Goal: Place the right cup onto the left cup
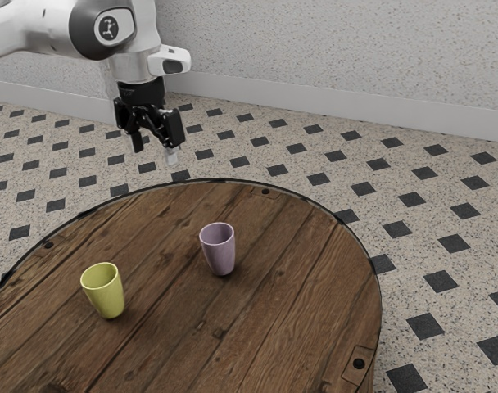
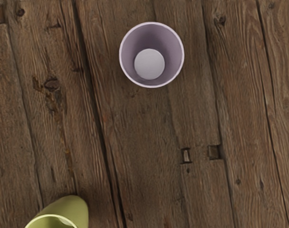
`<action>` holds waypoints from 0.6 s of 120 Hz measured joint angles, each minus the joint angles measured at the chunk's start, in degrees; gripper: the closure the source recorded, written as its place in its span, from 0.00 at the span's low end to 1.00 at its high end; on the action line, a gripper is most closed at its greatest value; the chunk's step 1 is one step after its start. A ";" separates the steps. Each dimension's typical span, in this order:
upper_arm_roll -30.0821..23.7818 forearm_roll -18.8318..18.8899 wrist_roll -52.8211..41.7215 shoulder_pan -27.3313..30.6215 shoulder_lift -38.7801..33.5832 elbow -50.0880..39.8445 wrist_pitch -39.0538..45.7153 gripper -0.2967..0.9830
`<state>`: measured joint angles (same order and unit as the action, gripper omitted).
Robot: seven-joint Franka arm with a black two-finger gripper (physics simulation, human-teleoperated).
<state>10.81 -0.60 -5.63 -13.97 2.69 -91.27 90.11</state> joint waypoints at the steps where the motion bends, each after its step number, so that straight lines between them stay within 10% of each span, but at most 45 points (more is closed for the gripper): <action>1: -0.01 -0.02 -0.01 0.02 0.02 -0.01 0.07 0.23; 72: -3.24 -6.14 -0.32 0.09 9.77 -5.06 10.64 0.30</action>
<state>7.56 -6.74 -5.95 -13.88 12.46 -96.33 100.75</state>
